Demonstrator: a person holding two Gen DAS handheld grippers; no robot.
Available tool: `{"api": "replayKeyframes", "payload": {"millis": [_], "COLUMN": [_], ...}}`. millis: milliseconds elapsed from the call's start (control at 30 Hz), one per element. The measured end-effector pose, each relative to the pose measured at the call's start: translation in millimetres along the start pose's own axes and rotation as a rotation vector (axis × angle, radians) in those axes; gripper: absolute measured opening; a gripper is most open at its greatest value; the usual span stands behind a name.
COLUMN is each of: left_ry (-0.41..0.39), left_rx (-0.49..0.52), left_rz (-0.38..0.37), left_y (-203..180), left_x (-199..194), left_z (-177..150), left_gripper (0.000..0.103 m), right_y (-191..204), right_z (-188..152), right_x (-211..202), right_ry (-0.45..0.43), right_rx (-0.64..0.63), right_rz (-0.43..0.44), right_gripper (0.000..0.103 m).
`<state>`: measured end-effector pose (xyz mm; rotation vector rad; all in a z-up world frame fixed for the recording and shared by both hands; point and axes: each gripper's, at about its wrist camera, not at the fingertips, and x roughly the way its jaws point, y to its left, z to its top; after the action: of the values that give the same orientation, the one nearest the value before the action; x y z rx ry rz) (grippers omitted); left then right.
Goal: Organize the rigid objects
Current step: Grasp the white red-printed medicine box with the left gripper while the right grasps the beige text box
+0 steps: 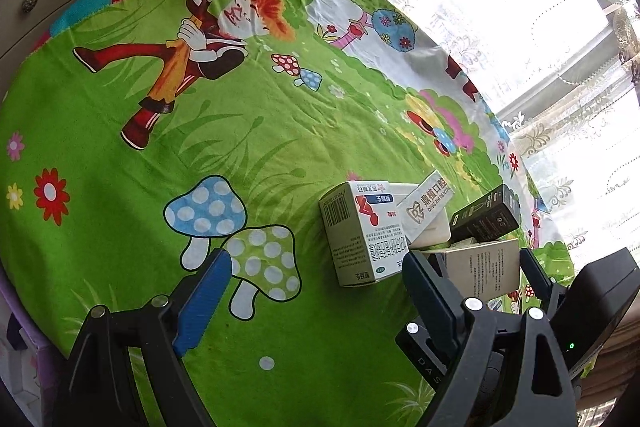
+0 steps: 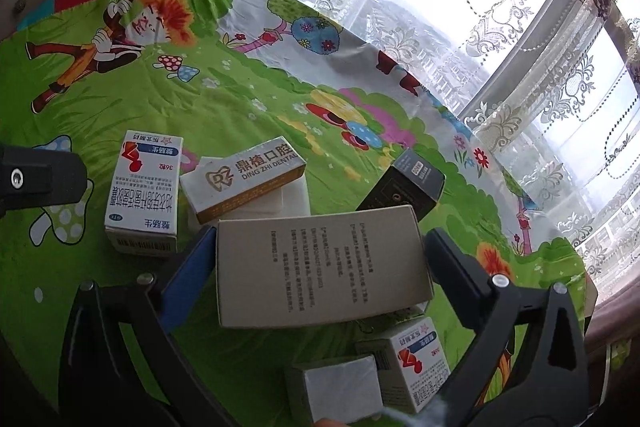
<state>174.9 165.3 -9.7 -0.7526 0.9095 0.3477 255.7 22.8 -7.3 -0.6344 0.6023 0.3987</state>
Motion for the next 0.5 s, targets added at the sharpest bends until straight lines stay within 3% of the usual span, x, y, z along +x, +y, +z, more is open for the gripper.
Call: {"api": "replayKeyframes", "payload": {"millis": [267, 500], "left_ry": [0.018, 0.027], "left_rx": [-0.009, -0.018], "left_rz": [0.020, 0.023], "left_y": [-3, -10], "left_x": [12, 21], "left_z": [3, 12], "left_gripper": [0.088, 0.088], "right_y": [0, -17], "right_z": [-6, -9], "right_x": [7, 0], "right_ry": [0.027, 0.017], "right_rx": [0.022, 0.102], "right_rz": [0.041, 0.007], "right_gripper": [0.102, 0.101]}}
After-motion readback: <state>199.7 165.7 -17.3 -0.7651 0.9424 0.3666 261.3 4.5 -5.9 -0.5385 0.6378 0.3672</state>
